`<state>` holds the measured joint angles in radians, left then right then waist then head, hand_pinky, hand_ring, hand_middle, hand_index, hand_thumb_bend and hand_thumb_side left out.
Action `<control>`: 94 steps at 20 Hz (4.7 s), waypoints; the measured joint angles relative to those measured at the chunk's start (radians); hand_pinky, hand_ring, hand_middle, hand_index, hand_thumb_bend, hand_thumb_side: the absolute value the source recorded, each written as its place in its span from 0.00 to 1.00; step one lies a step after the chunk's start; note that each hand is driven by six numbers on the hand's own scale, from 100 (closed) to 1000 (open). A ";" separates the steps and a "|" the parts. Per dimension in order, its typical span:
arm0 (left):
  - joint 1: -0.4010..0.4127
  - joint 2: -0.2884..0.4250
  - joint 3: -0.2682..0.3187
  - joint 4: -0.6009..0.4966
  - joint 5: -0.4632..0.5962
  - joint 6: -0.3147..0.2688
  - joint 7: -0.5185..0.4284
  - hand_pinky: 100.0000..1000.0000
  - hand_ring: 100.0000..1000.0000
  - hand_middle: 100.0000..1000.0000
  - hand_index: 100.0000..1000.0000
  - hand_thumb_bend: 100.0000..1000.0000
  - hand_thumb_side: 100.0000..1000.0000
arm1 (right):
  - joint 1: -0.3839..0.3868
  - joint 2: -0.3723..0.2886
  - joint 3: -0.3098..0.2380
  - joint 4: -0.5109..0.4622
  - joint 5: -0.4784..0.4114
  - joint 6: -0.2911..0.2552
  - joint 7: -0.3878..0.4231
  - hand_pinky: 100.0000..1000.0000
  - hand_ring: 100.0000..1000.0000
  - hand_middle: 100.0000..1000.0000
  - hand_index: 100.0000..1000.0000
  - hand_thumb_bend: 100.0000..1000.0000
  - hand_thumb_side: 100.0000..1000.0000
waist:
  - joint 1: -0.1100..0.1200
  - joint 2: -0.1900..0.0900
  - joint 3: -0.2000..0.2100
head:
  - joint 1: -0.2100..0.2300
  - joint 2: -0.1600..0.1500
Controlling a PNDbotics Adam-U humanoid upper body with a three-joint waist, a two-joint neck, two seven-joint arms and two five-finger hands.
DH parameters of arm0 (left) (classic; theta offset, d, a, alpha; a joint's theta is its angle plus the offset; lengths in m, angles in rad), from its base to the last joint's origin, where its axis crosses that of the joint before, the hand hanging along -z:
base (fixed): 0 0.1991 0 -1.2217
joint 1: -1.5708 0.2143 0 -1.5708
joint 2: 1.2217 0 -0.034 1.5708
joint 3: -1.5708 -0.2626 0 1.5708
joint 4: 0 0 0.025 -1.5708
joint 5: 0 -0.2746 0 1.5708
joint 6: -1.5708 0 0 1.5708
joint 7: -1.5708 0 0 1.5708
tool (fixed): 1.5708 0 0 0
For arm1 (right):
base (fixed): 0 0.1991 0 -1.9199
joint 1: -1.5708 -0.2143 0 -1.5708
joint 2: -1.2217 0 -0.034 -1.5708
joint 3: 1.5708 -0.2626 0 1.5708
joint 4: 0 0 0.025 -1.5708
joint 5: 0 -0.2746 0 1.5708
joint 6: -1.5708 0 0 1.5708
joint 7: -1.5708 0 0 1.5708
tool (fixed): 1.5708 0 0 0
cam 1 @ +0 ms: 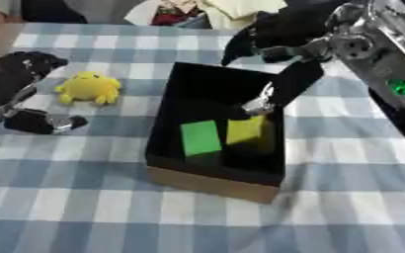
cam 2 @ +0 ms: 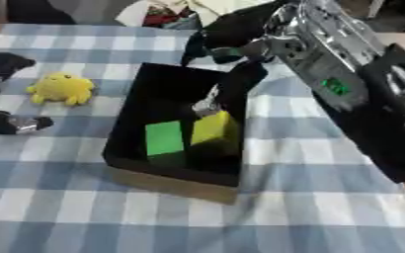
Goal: Pick up objects on the table and place them in the box.
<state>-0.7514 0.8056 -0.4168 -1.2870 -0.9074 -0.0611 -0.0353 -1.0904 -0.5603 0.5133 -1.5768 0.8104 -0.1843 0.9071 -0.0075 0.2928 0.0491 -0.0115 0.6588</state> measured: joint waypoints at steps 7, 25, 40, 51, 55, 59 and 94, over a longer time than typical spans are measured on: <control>-0.065 -0.031 0.020 0.054 -0.099 -0.048 -0.100 0.95 0.94 0.86 0.99 0.56 0.73 | 0.009 -0.016 -0.118 -0.110 -0.007 0.031 -0.015 1.00 0.98 0.91 0.95 0.32 1.00 | 0.002 -0.004 -0.008 | 0.010 0.000; -0.193 -0.139 0.120 0.273 -0.195 -0.176 -0.377 0.94 0.94 0.87 0.97 0.31 0.53 | 0.150 -0.078 -0.358 -0.342 -0.156 0.222 -0.183 0.99 0.96 0.87 0.94 0.15 1.00 | 0.003 -0.006 -0.018 | 0.028 0.000; -0.245 -0.159 0.146 0.181 -0.140 -0.080 -0.642 0.95 0.95 0.87 0.98 0.34 0.53 | 0.184 -0.079 -0.399 -0.345 -0.169 0.270 -0.240 0.98 0.96 0.85 0.94 0.11 1.00 | 0.005 0.021 -0.027 | 0.040 -0.010; -0.251 -0.178 0.157 0.117 -0.155 -0.042 -0.839 0.94 0.93 0.84 0.96 0.33 0.50 | 0.186 -0.078 -0.412 -0.345 -0.169 0.279 -0.254 0.98 0.95 0.85 0.94 0.10 1.00 | 0.006 0.037 -0.038 | 0.050 -0.027; -0.251 -0.182 0.157 0.109 -0.159 -0.033 -0.863 0.93 0.93 0.83 0.95 0.30 0.49 | 0.193 -0.076 -0.414 -0.345 -0.169 0.283 -0.259 0.98 0.95 0.85 0.94 0.09 1.00 | 0.005 0.042 -0.038 | 0.050 -0.027; -0.251 -0.182 0.158 0.098 -0.165 -0.028 -0.868 0.89 0.90 0.79 0.89 0.15 0.47 | 0.196 -0.069 -0.416 -0.345 -0.169 0.287 -0.263 0.98 0.95 0.85 0.94 0.08 1.00 | 0.005 0.043 -0.038 | 0.050 -0.027; -0.218 -0.190 0.151 0.067 -0.333 -0.053 -0.826 0.78 0.80 0.65 0.82 0.22 0.36 | 0.220 -0.044 -0.441 -0.346 -0.176 0.301 -0.269 0.98 0.95 0.83 0.91 0.05 1.00 | -0.006 0.052 -0.040 | 0.049 -0.053</control>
<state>-0.9690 0.6158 -0.2662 -1.2196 -1.2404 -0.1140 -0.8610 -0.8706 -0.6040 0.0722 -1.9229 0.6345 0.1167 0.6385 -0.0131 0.3445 0.0096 0.0372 0.6058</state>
